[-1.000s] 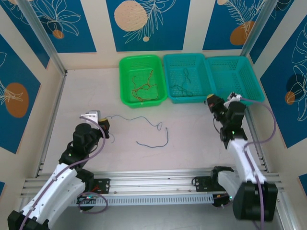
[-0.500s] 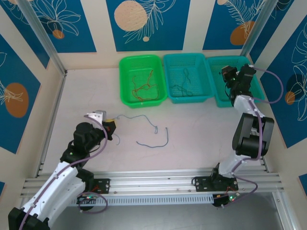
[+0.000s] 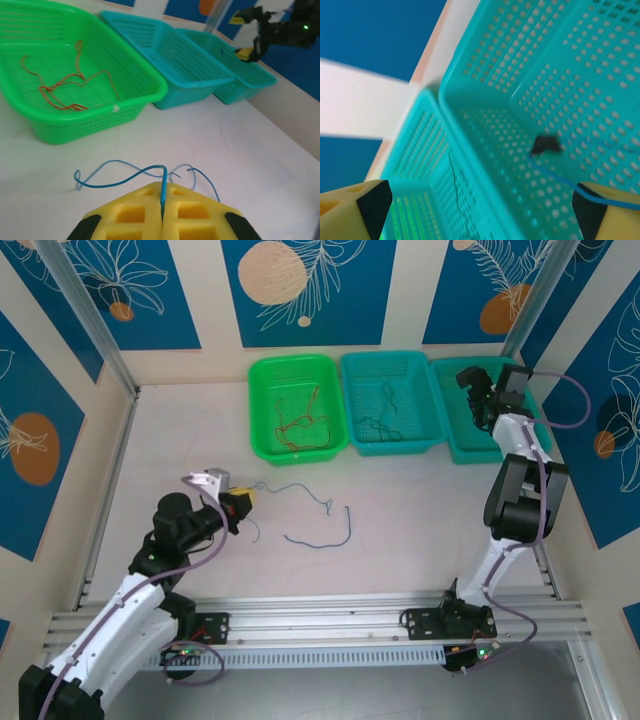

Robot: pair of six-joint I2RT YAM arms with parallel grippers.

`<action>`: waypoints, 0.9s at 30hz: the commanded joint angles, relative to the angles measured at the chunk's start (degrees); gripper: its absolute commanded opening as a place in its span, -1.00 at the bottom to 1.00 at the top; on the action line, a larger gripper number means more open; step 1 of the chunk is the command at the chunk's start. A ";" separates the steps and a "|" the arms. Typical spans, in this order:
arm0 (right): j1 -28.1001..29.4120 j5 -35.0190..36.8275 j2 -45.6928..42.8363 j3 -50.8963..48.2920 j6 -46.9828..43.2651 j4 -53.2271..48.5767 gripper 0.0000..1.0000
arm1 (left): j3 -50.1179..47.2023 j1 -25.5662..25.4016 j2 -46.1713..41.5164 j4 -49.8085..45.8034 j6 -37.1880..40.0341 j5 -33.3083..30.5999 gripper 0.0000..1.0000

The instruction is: Untangle the cables

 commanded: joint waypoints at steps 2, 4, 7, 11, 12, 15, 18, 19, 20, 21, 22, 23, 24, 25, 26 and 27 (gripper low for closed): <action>2.50 -2.14 -8.68 -5.83 -6.22 0.14 0.98 | 3.81 -0.64 1.60 2.16 2.39 8.12 -1.00; -0.30 -4.53 -8.67 -7.95 0.50 -0.43 0.99 | 4.73 -1.30 2.29 2.13 2.85 8.32 -1.00; -6.68 -14.11 0.46 0.31 10.62 -14.18 0.99 | 4.92 -2.07 3.58 3.21 2.96 7.38 -1.00; -5.27 -14.14 1.75 2.29 7.58 -16.94 0.93 | 4.87 -3.23 5.64 4.64 2.79 6.47 -1.00; -4.42 -12.55 0.51 1.38 6.05 -15.73 0.92 | 4.88 -3.54 5.90 5.00 2.67 6.48 -1.00; -0.69 -10.77 -5.62 -3.60 -0.36 -8.91 0.93 | 5.56 -4.43 6.33 4.70 3.25 6.34 -1.00; 3.22 -9.43 -13.21 -10.75 -5.97 -1.10 0.95 | 7.07 -4.82 6.46 2.81 4.39 6.04 -1.00; 4.52 -8.63 -15.89 -13.41 -8.02 1.23 0.96 | 7.71 -4.99 6.58 2.29 4.84 6.18 -1.00; 5.67 -8.27 -18.51 -15.64 -9.90 3.21 0.96 | 8.24 -5.00 6.71 1.78 5.19 6.48 -1.00; 7.09 -8.39 -21.21 -18.03 -12.24 5.00 0.97 | 8.90 -5.12 7.01 1.25 5.41 6.83 -1.00; 8.70 -8.77 -23.93 -20.34 -14.65 6.11 0.97 | 9.59 -5.31 7.28 0.89 5.67 7.38 -1.00; 10.65 -9.98 -26.63 -22.60 -17.62 7.14 0.97 | 10.35 -5.57 7.60 0.61 5.85 8.02 -1.00; 12.29 -12.09 -28.64 -24.68 -20.75 8.17 0.95 | 11.04 -5.84 7.97 0.34 5.95 8.61 -1.00; 15.08 -14.39 -31.46 -27.21 -24.59 9.29 0.93 | 12.06 -6.27 8.35 -0.21 6.11 9.32 -1.00; 17.87 -16.56 -33.54 -29.56 -28.52 10.55 0.91 | 13.17 -6.68 8.77 -0.76 6.45 10.03 -1.00; 21.94 -16.97 -36.07 -32.64 -33.15 11.99 0.91 | 14.49 -7.22 9.23 -1.61 6.95 10.55 -1.00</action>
